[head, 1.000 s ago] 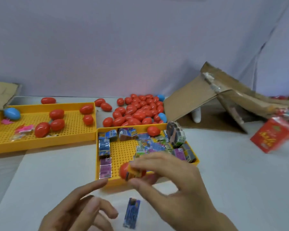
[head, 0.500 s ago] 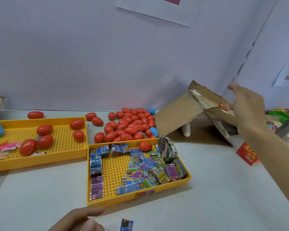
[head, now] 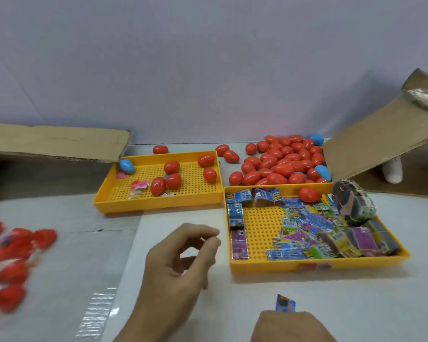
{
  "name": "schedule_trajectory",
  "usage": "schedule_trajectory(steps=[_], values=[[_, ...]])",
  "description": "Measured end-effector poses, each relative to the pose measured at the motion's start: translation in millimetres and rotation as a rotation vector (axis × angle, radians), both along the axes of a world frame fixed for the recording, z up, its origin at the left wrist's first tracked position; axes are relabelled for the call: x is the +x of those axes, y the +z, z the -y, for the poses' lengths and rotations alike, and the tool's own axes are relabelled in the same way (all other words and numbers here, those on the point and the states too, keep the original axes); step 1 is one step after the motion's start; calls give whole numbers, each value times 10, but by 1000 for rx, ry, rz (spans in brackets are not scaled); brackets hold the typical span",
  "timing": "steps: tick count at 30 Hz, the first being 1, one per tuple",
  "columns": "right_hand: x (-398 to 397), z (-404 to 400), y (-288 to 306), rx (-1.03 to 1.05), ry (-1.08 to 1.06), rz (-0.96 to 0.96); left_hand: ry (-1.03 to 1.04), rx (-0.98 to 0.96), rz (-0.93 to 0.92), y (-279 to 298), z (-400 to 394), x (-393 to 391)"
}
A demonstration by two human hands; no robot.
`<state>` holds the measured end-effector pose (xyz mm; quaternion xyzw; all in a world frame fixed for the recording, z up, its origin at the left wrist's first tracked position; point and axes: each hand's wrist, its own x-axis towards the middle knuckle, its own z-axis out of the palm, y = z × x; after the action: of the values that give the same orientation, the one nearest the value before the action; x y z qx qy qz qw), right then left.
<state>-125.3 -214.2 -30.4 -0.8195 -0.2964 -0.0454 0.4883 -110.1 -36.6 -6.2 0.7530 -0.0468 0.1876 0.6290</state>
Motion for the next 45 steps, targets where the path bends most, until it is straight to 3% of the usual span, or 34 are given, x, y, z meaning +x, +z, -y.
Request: schedule_trajectory(steps=[4, 7, 11, 13, 15, 18, 21, 23, 28, 34, 39, 42, 45], values=[[64, 84, -61, 19, -43, 81, 90, 465, 95, 240, -259, 746], [127, 97, -52, 35, -78, 61, 153, 680, 5, 346, -354, 1363], [133, 108, -78, 60, -89, 39, 24, 1001, -120, 196, -255, 1852], [112, 128, -71, 51, -98, 46, 41, 1057, -146, 118, -202, 1927], [88, 135, -57, 73, -104, 21, 102, 976, -115, 80, -192, 1900], [31, 159, -23, 138, -95, -98, 129, 612, -80, 110, -180, 1660], [-17, 195, 43, 276, -100, -379, -41, 110, -62, 247, -114, 1144], [-5, 218, 87, 384, -122, -516, -172, -40, -11, 289, -84, 744], [53, 282, 222, 557, -55, -646, -379, -139, 85, 76, 134, -100], [-80, 330, 392, 375, 63, -752, -395, -82, 65, -93, 221, -435], [-99, 364, 440, 406, 9, -760, -290, -271, -113, -142, 250, -489], [-113, 353, 416, 396, 0, -722, -312, -286, -232, -165, 265, -494], [-108, 349, 371, 362, -6, -658, -322, -267, -233, -176, 244, -478]])
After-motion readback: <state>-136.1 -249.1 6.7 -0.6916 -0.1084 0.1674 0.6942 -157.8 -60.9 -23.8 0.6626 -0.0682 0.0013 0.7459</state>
